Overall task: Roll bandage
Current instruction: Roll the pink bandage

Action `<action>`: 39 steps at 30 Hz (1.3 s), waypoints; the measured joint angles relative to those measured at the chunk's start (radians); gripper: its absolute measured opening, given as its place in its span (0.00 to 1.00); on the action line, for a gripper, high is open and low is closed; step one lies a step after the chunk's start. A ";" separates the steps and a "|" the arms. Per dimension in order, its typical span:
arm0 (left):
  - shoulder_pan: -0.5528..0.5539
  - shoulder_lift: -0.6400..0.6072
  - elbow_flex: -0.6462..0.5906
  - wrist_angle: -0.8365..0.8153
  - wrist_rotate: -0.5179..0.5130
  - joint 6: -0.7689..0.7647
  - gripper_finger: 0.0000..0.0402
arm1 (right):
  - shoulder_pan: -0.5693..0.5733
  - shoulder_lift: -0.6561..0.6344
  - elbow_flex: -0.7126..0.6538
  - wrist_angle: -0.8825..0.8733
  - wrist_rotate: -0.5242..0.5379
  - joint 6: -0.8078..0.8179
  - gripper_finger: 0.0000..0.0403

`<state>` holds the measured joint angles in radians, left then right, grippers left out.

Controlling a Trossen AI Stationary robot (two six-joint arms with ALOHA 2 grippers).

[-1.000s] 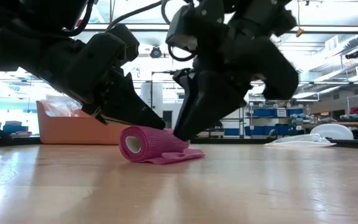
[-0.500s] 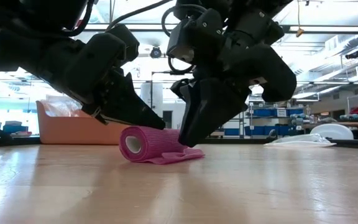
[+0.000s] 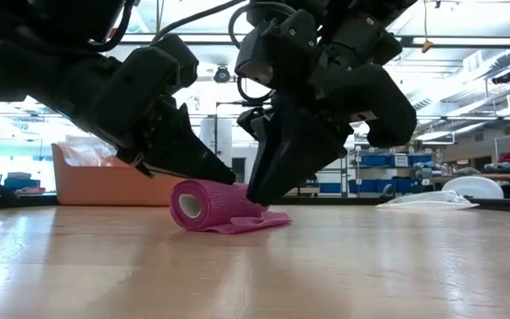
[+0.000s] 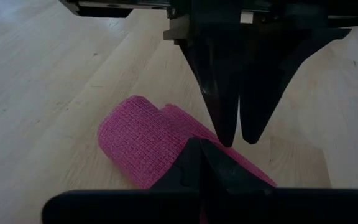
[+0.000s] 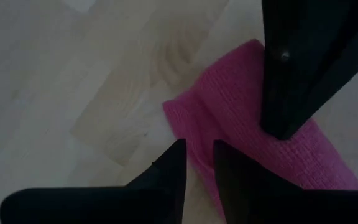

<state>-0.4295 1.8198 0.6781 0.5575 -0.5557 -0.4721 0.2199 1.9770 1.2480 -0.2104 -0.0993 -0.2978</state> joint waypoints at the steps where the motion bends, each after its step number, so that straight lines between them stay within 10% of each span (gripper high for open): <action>1: 0.000 0.000 0.000 0.001 0.000 0.000 0.00 | -0.002 0.000 0.000 0.000 -0.001 -0.001 0.20; 19: 0.002 0.000 -0.001 0.000 0.004 0.000 0.00 | -0.014 0.040 -0.001 -0.014 -0.029 0.007 0.10; 39: 0.002 0.000 -0.001 -0.007 0.005 -0.003 0.00 | 0.095 -0.019 0.000 0.005 0.252 0.024 0.00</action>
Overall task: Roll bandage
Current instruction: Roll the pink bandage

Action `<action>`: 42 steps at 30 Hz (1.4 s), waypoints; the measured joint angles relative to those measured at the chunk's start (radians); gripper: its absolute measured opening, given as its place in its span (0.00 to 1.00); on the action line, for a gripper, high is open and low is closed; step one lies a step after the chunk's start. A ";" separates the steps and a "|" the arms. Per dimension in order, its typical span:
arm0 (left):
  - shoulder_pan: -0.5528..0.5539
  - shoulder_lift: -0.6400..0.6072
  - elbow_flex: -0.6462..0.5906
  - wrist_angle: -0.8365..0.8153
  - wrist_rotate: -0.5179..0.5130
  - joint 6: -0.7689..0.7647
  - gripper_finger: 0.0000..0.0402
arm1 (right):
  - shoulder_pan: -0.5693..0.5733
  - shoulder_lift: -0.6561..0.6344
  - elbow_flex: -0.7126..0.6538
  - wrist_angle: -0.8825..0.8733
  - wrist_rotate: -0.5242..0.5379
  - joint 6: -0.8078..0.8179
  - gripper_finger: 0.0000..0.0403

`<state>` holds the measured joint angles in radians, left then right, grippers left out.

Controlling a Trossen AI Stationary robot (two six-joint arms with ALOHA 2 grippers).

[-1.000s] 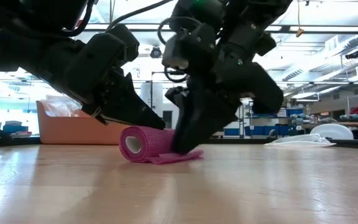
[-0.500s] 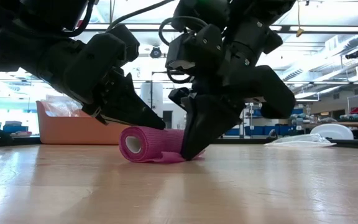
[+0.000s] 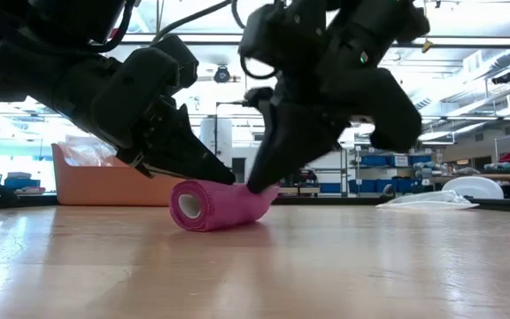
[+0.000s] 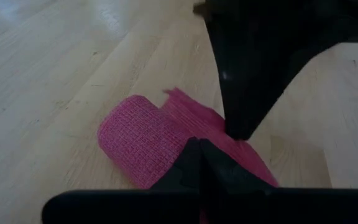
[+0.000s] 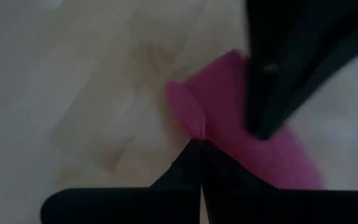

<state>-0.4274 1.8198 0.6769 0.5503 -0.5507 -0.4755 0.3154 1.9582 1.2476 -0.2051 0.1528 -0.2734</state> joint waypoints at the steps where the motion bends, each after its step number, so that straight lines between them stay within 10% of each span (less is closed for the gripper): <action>1: 0.000 0.000 0.000 0.000 0.000 0.000 0.00 | 0.003 -0.007 0.000 0.007 0.020 -0.008 0.00; 42: -0.022 -0.185 -0.002 -0.285 -0.095 0.023 0.03 | -0.100 -0.029 -0.085 0.169 0.013 0.096 0.00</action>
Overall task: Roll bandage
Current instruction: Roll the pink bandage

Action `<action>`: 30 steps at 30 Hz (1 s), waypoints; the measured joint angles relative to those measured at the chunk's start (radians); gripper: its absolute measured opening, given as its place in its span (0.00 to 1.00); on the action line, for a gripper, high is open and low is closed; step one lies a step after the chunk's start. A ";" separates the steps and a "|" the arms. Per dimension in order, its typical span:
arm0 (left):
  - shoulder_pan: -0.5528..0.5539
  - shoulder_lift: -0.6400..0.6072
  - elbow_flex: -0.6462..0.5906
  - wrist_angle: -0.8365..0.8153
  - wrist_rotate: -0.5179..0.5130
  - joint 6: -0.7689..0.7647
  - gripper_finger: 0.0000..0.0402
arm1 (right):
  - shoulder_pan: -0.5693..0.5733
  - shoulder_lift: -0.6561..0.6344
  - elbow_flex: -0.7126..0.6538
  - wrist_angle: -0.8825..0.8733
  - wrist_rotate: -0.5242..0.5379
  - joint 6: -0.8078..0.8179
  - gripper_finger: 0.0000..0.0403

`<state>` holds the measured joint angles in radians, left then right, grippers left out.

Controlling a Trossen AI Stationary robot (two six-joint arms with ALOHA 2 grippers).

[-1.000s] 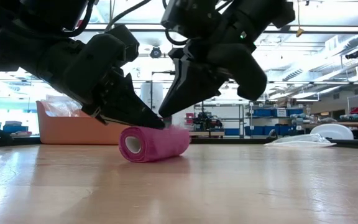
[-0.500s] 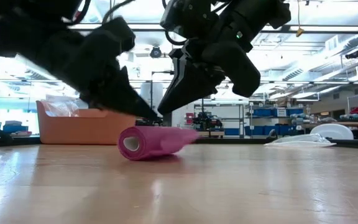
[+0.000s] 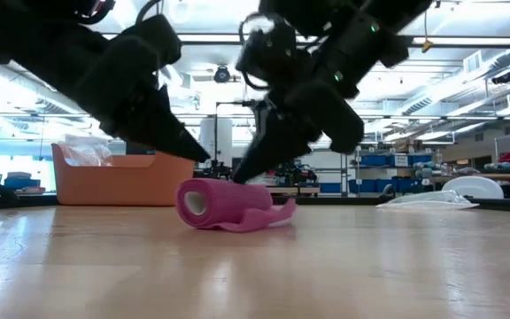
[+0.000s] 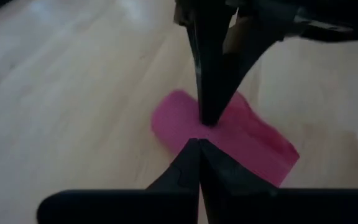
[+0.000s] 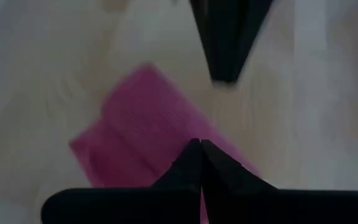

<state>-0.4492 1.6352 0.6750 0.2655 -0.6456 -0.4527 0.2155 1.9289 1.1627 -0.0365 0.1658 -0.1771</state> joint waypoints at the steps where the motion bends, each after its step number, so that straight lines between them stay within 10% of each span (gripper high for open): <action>1: -0.002 0.000 0.000 -0.014 0.001 -0.010 0.02 | -0.002 0.000 -0.012 0.011 -0.005 0.009 0.00; 30: -0.002 0.008 0.002 0.079 0.090 0.034 0.02 | 0.086 0.006 -0.052 -0.083 -0.002 0.159 0.00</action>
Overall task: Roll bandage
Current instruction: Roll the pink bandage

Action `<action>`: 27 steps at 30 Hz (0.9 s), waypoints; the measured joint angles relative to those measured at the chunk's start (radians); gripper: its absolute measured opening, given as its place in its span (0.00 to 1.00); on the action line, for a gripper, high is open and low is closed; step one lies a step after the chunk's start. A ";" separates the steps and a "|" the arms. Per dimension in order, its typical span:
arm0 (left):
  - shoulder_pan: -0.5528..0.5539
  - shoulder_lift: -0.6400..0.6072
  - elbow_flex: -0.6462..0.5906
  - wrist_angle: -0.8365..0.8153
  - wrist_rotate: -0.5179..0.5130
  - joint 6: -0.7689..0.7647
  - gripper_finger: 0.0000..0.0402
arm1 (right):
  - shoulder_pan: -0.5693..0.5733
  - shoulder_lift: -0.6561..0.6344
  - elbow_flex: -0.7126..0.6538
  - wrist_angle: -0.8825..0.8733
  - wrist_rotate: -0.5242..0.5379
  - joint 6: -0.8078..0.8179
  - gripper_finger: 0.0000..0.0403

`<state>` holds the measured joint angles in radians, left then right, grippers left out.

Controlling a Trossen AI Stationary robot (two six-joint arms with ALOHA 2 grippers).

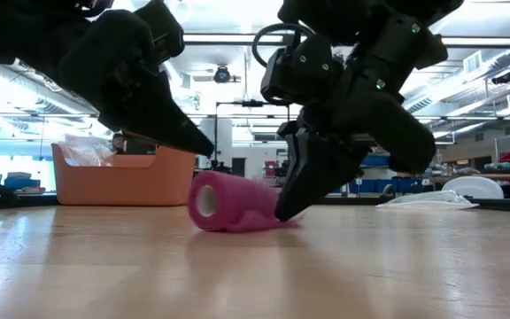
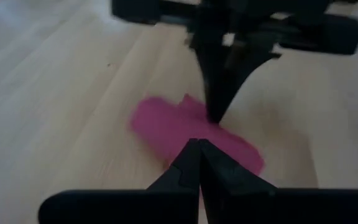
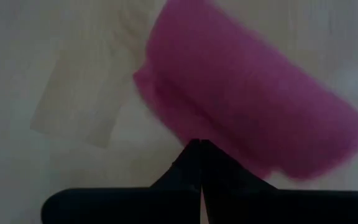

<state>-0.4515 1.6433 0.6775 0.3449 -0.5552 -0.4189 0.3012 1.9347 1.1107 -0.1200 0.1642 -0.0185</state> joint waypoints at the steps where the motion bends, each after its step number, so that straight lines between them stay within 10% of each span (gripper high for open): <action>1: 0.000 0.003 0.004 0.004 0.001 0.015 0.02 | 0.000 0.000 0.000 -0.002 0.001 0.004 0.00; 11: -0.003 0.045 0.084 -0.086 -0.070 0.075 0.02 | 0.024 -0.027 0.001 0.008 0.025 0.025 0.01; 19: -0.013 -0.003 0.135 -0.525 -0.155 -0.155 0.02 | 0.048 -0.093 0.001 -0.007 0.069 0.029 0.01; 27: -0.007 0.119 0.138 -0.266 -0.027 -0.049 0.02 | 0.063 -0.148 0.002 -0.018 0.109 0.026 0.01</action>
<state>-0.4582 1.7620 0.8152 0.0788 -0.5822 -0.4678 0.3639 1.7867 1.1122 -0.1377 0.2729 0.0077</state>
